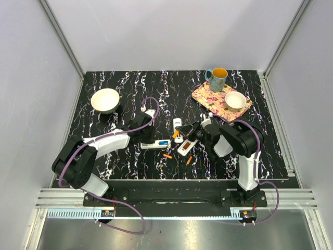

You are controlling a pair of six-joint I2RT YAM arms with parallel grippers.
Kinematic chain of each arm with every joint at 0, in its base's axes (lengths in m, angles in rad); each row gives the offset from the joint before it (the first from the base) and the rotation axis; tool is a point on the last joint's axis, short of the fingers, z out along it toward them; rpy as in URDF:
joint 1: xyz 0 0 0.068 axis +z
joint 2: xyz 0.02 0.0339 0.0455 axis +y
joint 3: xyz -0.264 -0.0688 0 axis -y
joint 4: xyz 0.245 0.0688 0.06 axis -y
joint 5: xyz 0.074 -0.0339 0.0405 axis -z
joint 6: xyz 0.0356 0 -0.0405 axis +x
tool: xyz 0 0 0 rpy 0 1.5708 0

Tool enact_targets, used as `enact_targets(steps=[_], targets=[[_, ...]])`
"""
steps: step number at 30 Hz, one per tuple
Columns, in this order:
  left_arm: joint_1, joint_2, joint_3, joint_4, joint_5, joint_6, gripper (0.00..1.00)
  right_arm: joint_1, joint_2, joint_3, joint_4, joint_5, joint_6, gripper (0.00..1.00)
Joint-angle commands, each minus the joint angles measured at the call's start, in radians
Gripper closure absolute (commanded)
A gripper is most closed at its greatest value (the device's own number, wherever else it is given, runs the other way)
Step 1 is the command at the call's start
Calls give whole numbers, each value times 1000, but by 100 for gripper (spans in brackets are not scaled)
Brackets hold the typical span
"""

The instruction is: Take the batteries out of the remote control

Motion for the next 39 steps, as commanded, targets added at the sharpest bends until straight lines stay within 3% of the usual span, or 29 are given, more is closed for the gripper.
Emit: enact_targets(steps=[1,6,22,28,39], targets=[[-5,4,-27,-145,-7,-2,100,9,-52,-6,178,-5,-29,100],[-7,-14,-18,-158,-13,1,100,9,-119,11,93,7,-99,100],[-7,-67,-45,-155,-18,-5,100,11,-429,60,-405,148,-489,100],[-7,-54,-59,-145,-17,-7,100,58,-457,76,-471,215,-578,100],[-5,-106,-50,-142,-20,-17,100,144,-443,77,-424,309,-601,100]])
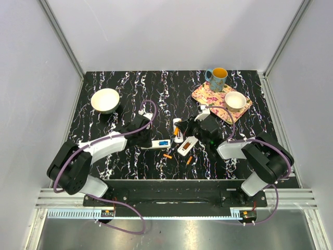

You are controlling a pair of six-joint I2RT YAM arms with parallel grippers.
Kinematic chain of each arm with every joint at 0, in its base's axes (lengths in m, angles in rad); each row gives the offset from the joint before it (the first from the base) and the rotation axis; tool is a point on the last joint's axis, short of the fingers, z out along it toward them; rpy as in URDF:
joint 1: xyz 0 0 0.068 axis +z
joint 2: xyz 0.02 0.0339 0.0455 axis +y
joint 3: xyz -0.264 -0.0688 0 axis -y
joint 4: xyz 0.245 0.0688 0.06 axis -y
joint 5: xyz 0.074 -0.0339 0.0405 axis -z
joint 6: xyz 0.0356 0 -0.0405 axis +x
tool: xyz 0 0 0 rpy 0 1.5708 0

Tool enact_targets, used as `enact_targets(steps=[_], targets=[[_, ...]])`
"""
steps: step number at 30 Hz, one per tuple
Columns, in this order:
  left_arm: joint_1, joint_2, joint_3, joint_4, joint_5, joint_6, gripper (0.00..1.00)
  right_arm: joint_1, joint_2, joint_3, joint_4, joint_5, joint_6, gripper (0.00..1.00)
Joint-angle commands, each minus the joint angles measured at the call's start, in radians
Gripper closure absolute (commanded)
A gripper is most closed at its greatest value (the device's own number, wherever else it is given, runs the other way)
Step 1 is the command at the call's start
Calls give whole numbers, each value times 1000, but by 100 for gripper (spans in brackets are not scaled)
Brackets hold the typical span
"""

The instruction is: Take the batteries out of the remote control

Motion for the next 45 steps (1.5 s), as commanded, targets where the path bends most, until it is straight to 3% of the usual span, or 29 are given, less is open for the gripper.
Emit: enact_targets(steps=[1,10,23,45], targets=[[-1,-51,-18,-48,-13,-9,99,17,-35,37,30,57,-33,100],[-61,-175,-46,50,120,49,100,22,-75,20,19,62,-27,100],[-152,45,-35,217,165,12,100,22,-159,-21,-2,122,-39,100],[-153,250,117,228,-8,-31,100,22,-134,-21,4,122,-39,100]])
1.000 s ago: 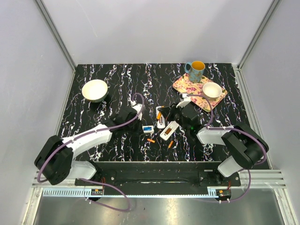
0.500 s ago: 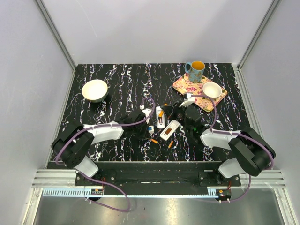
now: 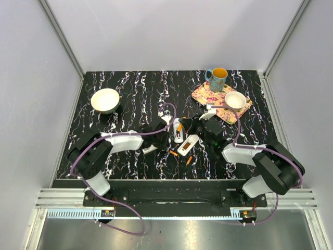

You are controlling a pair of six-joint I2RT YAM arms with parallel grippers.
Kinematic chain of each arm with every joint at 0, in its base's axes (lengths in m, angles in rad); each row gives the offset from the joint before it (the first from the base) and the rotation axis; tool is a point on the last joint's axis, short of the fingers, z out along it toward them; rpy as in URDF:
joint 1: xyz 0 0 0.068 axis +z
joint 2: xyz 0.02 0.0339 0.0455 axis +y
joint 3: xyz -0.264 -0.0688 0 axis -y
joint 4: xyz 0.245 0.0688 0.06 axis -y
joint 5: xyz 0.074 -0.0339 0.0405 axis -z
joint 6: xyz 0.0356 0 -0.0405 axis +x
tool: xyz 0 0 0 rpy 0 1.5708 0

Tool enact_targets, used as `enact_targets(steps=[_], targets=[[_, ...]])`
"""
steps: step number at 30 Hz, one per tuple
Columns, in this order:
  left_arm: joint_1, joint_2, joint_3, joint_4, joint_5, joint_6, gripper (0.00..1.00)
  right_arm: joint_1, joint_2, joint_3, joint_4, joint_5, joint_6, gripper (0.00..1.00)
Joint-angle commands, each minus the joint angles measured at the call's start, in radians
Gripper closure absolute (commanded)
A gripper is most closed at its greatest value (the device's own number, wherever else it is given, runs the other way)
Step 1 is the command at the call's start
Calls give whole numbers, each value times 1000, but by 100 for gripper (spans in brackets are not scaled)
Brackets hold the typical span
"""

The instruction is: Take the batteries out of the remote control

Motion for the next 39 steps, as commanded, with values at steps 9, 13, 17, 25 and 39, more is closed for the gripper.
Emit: enact_targets(steps=[9,13,17,25,39], targets=[[-4,-84,3,37,-13,13,100,9,18,21,51,10,-18,100],[-3,-259,-79,79,21,5,100,9,35,39,59,-4,-24,100],[0,-365,-86,-52,-62,19,100,9,59,58,71,-10,-29,100],[53,-368,-135,-178,-183,7,100,9,121,108,85,-23,-39,100],[59,-261,-162,-204,-147,10,100,9,248,165,105,-43,-22,100]])
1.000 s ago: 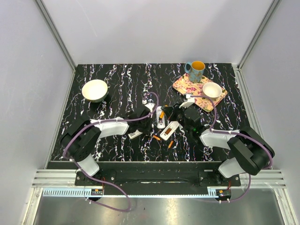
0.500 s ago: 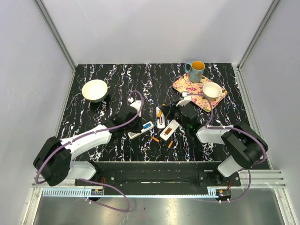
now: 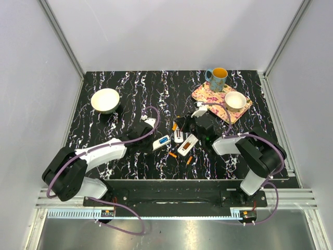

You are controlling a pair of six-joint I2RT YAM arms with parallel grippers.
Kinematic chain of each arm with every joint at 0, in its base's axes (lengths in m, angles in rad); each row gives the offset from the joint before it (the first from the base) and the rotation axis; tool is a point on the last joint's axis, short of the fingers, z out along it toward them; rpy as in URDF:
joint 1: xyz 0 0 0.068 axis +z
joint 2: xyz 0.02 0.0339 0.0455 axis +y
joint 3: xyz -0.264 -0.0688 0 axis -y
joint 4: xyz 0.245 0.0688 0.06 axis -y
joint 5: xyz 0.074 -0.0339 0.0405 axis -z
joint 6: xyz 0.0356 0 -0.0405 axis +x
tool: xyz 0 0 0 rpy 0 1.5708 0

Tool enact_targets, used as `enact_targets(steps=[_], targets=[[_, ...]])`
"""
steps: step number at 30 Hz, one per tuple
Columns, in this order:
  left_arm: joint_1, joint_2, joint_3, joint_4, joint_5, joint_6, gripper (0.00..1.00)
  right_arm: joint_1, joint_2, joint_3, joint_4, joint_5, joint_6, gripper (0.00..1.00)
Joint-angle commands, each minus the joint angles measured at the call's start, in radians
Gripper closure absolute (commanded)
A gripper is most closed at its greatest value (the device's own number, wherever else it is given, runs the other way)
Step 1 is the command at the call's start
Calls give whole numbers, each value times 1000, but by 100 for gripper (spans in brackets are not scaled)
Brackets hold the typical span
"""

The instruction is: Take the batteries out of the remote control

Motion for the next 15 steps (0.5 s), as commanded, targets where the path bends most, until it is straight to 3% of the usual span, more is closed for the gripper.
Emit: enact_targets(steps=[1,15], targets=[[3,48,-8,8,13,1,100,9,30,45,72,-15,-4,100],[5,51,19,-18,-5,7,100,9,85,58,103,-38,31,100]])
